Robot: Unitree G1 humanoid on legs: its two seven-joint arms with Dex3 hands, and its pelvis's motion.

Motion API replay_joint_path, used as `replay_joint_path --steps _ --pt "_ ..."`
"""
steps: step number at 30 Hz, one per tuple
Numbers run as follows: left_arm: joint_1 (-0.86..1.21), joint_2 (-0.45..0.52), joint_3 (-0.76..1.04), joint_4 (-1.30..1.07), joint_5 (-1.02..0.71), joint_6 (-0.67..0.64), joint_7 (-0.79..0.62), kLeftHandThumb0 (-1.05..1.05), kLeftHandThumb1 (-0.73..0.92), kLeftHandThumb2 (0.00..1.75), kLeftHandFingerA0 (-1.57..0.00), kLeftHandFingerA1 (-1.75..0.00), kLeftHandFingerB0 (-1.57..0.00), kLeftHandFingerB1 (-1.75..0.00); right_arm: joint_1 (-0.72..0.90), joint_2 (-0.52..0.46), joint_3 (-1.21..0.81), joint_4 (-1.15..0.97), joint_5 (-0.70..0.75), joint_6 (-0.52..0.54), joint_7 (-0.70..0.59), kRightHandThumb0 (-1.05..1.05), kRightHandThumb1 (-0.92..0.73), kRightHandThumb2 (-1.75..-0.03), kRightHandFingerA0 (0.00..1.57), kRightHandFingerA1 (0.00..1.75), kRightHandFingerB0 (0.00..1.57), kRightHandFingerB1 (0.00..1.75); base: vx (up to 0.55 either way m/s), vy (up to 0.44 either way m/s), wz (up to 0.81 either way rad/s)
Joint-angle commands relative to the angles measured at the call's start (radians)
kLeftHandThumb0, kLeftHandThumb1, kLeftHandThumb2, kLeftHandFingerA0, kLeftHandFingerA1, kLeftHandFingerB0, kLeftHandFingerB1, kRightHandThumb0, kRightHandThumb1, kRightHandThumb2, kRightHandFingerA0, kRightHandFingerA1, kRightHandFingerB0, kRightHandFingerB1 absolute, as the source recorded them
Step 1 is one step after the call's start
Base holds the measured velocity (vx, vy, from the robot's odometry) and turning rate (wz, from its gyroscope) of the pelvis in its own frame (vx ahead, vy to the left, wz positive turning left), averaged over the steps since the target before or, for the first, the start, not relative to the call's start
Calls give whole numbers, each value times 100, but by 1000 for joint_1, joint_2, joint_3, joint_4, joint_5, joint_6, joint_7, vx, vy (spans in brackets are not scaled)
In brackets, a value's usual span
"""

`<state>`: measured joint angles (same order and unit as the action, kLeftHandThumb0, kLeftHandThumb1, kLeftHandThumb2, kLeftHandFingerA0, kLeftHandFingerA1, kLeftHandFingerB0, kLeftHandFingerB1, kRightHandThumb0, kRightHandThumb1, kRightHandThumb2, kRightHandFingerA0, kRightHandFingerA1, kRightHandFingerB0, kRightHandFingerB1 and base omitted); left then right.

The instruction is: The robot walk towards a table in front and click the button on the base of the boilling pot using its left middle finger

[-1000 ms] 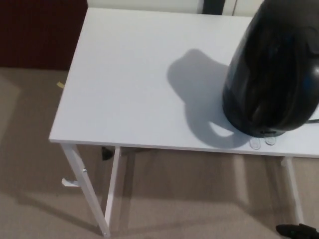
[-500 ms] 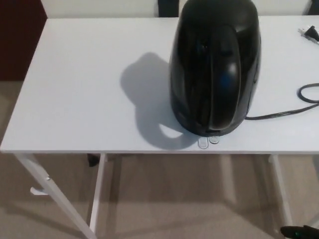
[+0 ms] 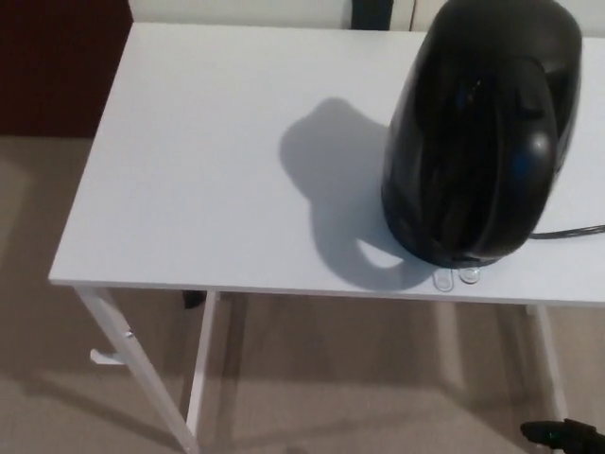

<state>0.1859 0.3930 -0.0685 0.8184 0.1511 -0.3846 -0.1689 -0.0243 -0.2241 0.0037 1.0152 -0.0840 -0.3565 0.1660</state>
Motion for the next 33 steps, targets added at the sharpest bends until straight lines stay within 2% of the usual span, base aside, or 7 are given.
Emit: replay_joint_path --steps 1,18,20,22,26,32,33 --pt "-6 11 -3 -17 16 10 5 -43 58 58 -43 -36 -30 -31 -22 -11 -4 4 -1 28 0 -23 -59 -57 58 49 48 44 -53 -98 -3" --pt "18 12 -13 -23 37 -20 28 -45 58 58 -44 -36 -30 -31 -8 -9 -2 -13 0 33 18 -25 -60 -57 57 49 46 43 -2 -38 0" --pt "61 17 -33 -93 60 -20 30 -46 59 59 -42 -35 -29 -31 -1 -14 4 -19 -7 32 20 -25 -60 -57 57 49 46 43 0 0 0" --pt "120 12 -55 -202 51 -64 -4 -55 49 74 -31 -43 -24 -40 3 -10 6 -26 -6 33 23 -24 -60 -57 57 49 46 43 0 0 0" --pt "200 43 -207 -456 162 -157 -59 -63 55 80 -27 -43 -17 -39 -9 -5 11 -20 -10 43 11 -24 -60 -57 57 49 47 43 -16 -61 1" --pt "167 83 -394 -752 331 -126 -145 -68 62 87 -19 -43 -8 -36 -31 1 9 -15 -5 54 10 -22 -60 -57 57 49 47 43 -32 -85 2" --pt "105 70 -453 -785 396 -155 -159 -34 52 106 0 -47 0 -49 -38 -3 9 -13 -5 56 10 -23 -60 -57 57 49 48 44 -39 -87 1"
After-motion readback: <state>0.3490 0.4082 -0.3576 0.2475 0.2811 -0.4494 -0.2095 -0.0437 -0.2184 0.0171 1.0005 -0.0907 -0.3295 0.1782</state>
